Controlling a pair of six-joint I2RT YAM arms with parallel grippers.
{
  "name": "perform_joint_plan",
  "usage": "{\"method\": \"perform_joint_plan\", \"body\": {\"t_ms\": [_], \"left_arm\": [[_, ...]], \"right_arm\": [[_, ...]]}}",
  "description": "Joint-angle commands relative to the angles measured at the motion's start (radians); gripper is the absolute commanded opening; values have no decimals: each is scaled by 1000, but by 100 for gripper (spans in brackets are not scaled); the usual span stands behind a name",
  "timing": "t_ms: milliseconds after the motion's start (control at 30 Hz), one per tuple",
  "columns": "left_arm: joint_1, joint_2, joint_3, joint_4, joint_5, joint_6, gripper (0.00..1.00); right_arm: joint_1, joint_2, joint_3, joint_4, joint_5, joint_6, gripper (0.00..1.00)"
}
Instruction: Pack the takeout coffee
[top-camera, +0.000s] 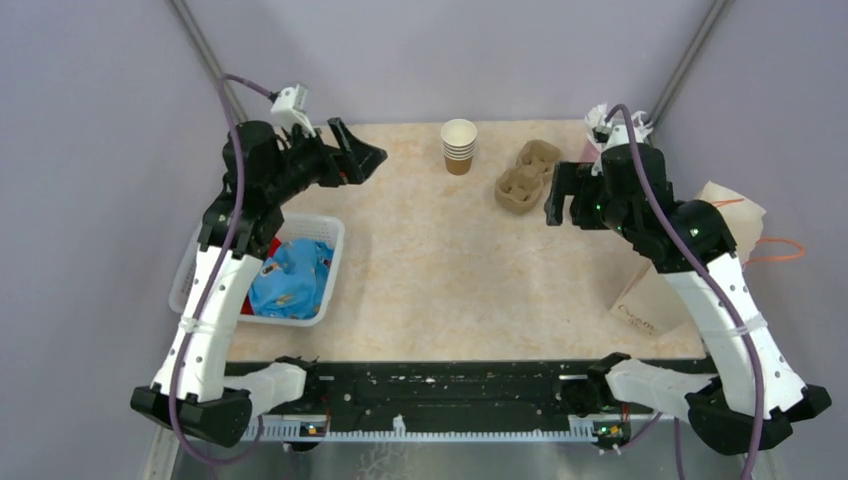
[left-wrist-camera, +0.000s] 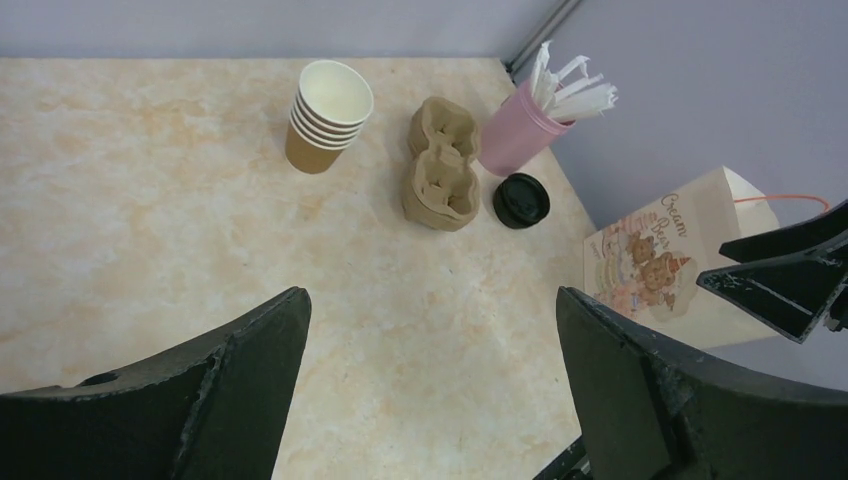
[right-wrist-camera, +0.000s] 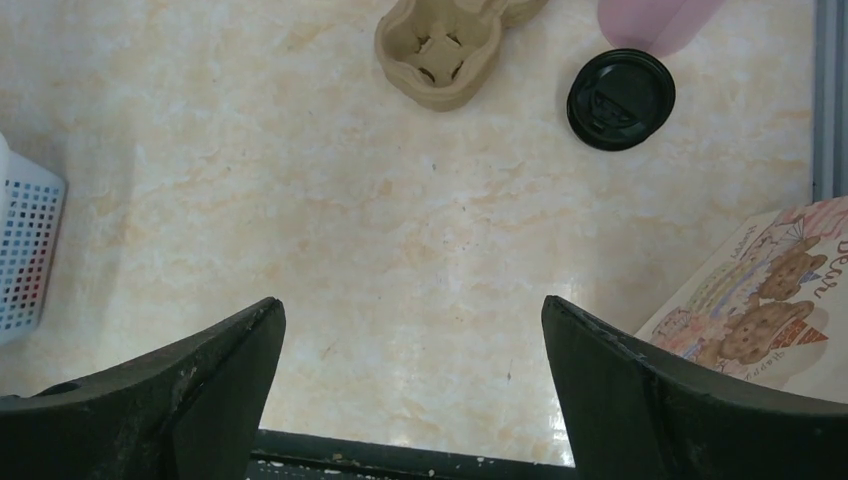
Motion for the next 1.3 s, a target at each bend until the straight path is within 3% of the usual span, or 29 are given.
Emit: {"method": "perform_joint_plan", "body": {"t_ms": [0,233,400,667,867,1033,1267], "left_arm": [[-68,64,-2,-7,-48,-4,98],[-125,207,-3,37,-106,-24,98],[-169,395,98,68,-146,-10,98],[-250,845,547,-10,-293,97,92],[-263,1162,932,-100,-449,146,71],[-264,1226,950,-30,-474,156,60],[-264,1263,948,17,-510,190,56]], "right_arm": [[-6,48,30,-17,-29,-1,99],[-7,94,-3,-41,-42,-38,99],[-6,104,-46,-33,-51,-39,99],[-10,167,-41,-42,-2,-41,98],[-19,177,-53,-44,7,-67,98],[-41,171,-65,-36,8,-84,98],[-79,165,-88,-23,-1,-95,98]]}}
